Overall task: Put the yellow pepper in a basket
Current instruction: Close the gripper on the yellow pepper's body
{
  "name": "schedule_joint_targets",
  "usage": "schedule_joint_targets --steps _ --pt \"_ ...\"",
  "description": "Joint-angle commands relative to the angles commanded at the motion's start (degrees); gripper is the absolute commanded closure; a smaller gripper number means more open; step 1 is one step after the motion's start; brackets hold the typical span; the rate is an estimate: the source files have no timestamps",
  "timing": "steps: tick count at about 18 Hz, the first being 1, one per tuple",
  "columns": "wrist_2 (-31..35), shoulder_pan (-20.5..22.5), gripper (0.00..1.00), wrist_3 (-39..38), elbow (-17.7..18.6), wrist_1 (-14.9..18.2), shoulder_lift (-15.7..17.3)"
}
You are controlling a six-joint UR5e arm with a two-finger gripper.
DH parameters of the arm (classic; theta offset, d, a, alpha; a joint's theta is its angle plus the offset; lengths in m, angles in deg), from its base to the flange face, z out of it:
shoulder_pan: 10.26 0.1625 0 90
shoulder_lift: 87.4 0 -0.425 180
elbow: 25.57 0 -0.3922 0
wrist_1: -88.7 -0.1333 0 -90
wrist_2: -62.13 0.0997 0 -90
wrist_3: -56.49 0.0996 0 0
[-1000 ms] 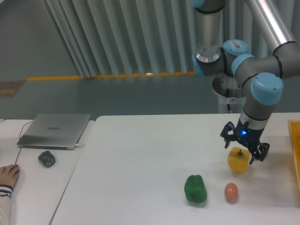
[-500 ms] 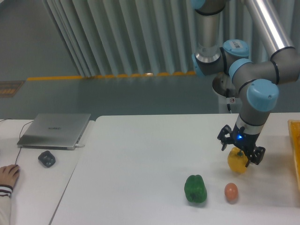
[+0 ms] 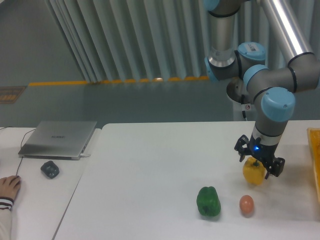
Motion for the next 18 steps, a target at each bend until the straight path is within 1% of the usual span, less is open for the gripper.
schedule_joint_targets --steps 8,13,14,15,17,18 --pt "0.09 0.00 0.00 0.26 -0.08 0.00 -0.53" --pt "2.46 -0.09 0.00 0.26 -0.26 0.00 -0.62" --pt "2.55 -0.09 0.05 0.35 -0.35 0.09 -0.62" --pt "2.72 -0.09 0.14 0.35 -0.44 0.17 -0.53" --pt "4.56 -0.17 0.24 0.35 -0.61 0.17 -0.44" --pt "4.83 -0.52 0.30 0.35 -0.61 0.17 -0.53"
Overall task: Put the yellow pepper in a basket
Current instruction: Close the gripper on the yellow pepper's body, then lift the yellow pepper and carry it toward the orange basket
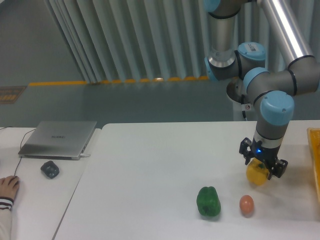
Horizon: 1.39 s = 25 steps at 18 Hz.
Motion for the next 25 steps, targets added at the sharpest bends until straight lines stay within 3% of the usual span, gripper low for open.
schedule_joint_targets --steps 1,4,8,13,18,22,25 --pt "0.00 -0.35 0.42 -0.17 0.00 0.00 0.00" --pt "0.18 -0.88 0.59 -0.53 0.09 0.09 -0.09" --pt "0.18 -1.15 0.59 -0.35 0.18 0.17 0.00" --pt "0.27 -1.15 0.59 0.09 -2.37 1.05 0.79" --pt "0.27 -0.88 0.59 0.26 -5.97 5.35 0.97" --pt "0.35 1.40 0.60 11.31 -8.35 9.75 2.98" --pt "1.66 2.81 0.60 21.15 -8.70 9.50 3.60"
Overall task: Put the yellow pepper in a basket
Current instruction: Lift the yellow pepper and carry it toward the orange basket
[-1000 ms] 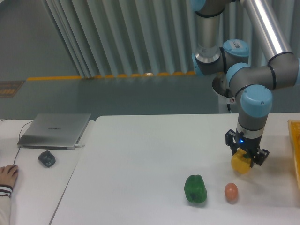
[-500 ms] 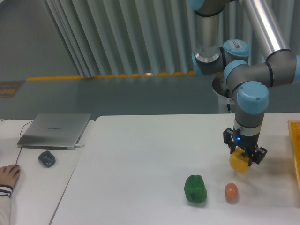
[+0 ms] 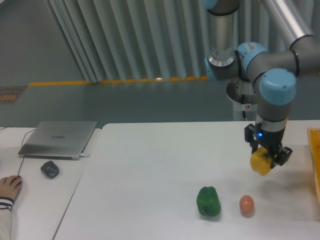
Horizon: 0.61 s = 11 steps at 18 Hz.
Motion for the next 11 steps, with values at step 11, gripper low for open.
schedule_joint_targets --steps 11 --pt "7.48 8.17 0.60 12.51 -1.76 -15.44 -2.28"
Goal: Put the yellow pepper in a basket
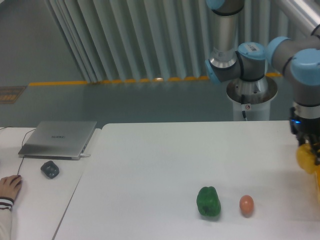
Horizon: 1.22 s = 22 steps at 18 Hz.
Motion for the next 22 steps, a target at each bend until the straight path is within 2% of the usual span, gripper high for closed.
schedule_joint_targets --steps 2,6,8,9,10,22 --pt "0.26 0.09 0.60 0.00 0.44 -3.27 -0.27" --pt "0.44 1.67 0.56 -0.09 1.76 -5.48 -0.27" --pt "0.44 3.25 0.49 -0.09 3.51 -5.74 -0.09" --pt "0.44 3.60 0.11 0.00 3.61 -5.83 -0.09" --pt "0.61 3.61 0.00 -0.26 3.61 -5.83 0.00" --pt "2.29 1.94 0.00 -0.53 3.96 -5.57 0.17"
